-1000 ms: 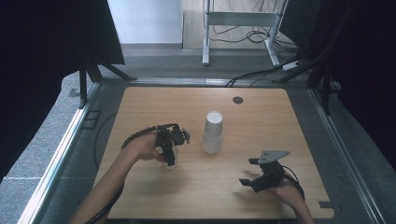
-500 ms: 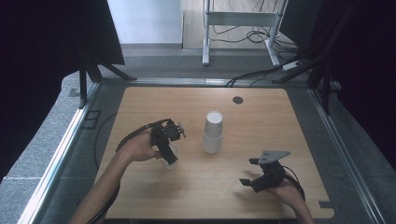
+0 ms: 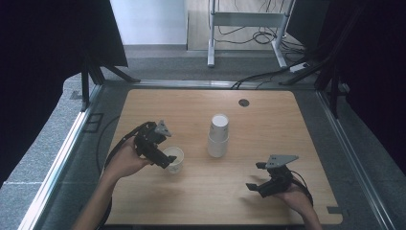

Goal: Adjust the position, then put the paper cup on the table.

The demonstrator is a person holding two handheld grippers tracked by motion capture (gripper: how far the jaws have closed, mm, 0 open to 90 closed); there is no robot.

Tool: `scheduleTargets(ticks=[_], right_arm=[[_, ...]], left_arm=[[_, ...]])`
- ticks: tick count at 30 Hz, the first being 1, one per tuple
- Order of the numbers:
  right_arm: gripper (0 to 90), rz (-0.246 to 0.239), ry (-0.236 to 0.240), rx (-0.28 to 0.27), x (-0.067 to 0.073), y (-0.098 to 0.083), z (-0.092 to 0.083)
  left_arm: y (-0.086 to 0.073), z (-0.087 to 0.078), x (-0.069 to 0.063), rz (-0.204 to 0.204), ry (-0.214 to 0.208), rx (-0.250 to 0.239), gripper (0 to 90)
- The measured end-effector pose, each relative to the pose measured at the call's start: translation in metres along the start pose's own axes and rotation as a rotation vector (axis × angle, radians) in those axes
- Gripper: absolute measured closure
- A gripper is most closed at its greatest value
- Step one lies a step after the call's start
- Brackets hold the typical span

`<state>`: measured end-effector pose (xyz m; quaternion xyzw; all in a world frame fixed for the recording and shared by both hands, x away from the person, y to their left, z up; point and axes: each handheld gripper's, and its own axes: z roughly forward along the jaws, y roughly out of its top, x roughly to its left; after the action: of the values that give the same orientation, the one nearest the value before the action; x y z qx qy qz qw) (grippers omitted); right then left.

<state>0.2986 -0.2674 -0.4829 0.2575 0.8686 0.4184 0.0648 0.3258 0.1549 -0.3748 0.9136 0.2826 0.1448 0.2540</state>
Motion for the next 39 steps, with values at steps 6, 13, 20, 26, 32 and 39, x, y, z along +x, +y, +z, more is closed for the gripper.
scheduleTargets(ticks=[6,13,20,26,32,39], right_arm=[[6.8,0.002,-0.008,-0.004,0.0,0.001,-0.002],[5.4,0.01,-0.031,-0.02,-0.001,0.001,-0.009],[5.3,0.016,-0.044,-0.027,0.0,-0.001,-0.013],[4.4,0.023,-0.059,-0.039,-0.001,-0.003,-0.015],[3.7,0.023,-0.072,-0.04,0.0,-0.006,-0.015],[3.4,0.028,-0.084,-0.038,0.0,-0.009,-0.015]], left_arm=[[-0.015,-0.007,0.0,-0.02,0.017,-0.082,0.0],[-0.038,-0.008,-0.007,-0.063,0.027,-0.179,0.0],[-0.059,-0.006,-0.018,-0.089,0.059,-0.273,0.0],[-0.074,-0.001,-0.028,-0.11,0.073,-0.322,0.0],[-0.088,0.009,-0.041,-0.114,0.094,-0.348,0.0],[-0.098,0.024,-0.05,-0.13,0.098,-0.354,0.0]])
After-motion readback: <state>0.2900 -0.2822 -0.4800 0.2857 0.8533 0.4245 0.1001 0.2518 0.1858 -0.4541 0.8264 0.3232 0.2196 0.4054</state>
